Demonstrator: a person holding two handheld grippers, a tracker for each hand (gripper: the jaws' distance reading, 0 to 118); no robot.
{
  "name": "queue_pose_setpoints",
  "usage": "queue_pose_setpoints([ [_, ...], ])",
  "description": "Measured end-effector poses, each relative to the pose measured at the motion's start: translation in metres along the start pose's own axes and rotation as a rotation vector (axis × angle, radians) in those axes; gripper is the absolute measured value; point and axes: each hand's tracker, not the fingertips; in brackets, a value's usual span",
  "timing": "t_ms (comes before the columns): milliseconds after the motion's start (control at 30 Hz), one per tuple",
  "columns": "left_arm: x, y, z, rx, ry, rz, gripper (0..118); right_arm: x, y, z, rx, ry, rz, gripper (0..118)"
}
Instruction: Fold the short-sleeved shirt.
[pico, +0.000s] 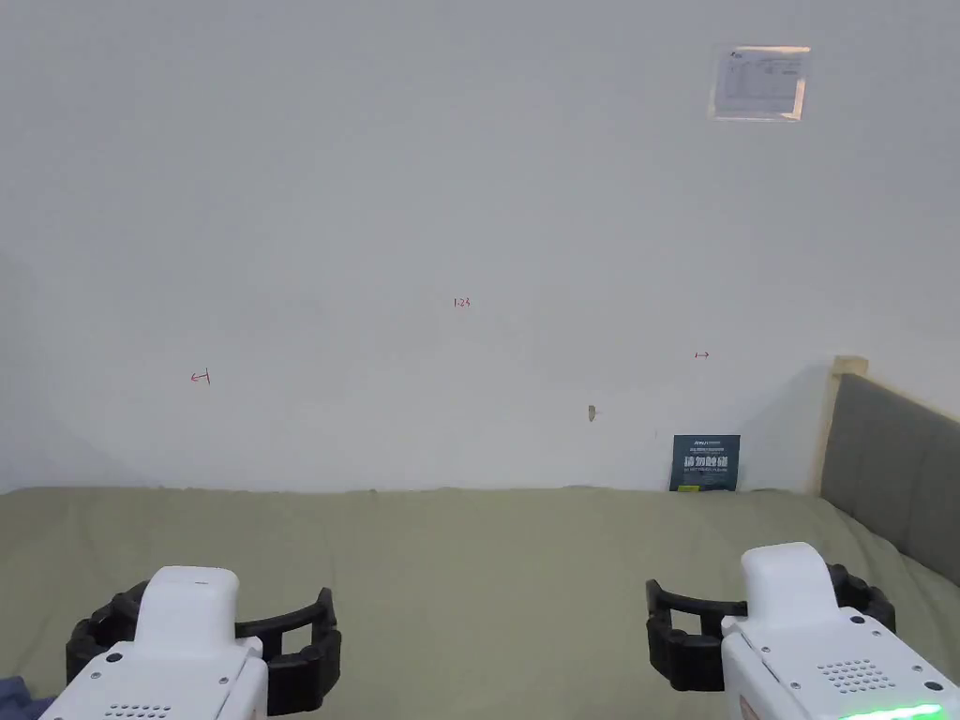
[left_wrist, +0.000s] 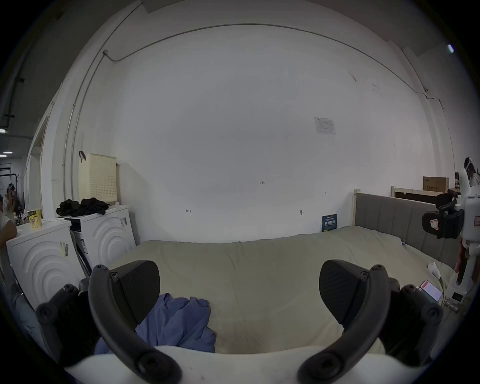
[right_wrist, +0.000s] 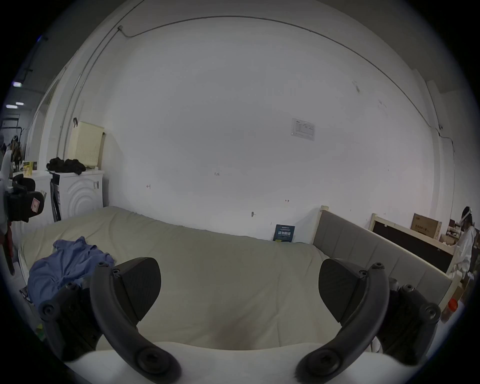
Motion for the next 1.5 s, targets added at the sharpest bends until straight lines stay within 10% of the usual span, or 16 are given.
queue_pose_setpoints([
  [267, 0.001, 0.002, 0.001, 0.005, -0.058, 0.012, 114, 0.002, 0.002, 0.004, -0.022, -0.003, -0.020, 118],
  [333, 0.003, 0.003, 0.004, 0.023, -0.056, 0.018, 73, 0.004, 0.003, 0.006, -0.030, 0.001, -0.021, 115],
  [367, 0.004, 0.003, 0.003, 0.026, -0.036, 0.010, 34, 0.004, 0.003, 0.009, -0.022, 0.006, -0.026, 95],
  [400, 0.006, 0.003, 0.001, 0.018, -0.019, 0.000, 0, 0.003, 0.004, 0.011, -0.014, -0.005, -0.021, 25],
  [433, 0.006, 0.002, -0.001, 0.026, 0.017, -0.008, 0, 0.001, 0.004, 0.010, -0.019, -0.070, 0.009, 0],
  [1067, 0.001, 0.002, 0.000, -0.017, -0.068, 0.066, 0, 0.002, -0.011, 0.012, -0.027, -0.016, -0.052, 2],
  [1500, -0.097, -0.010, 0.077, -0.027, 0.231, 0.033, 0, -0.149, 0.018, 0.000, -0.005, 0.388, -0.034, 2],
])
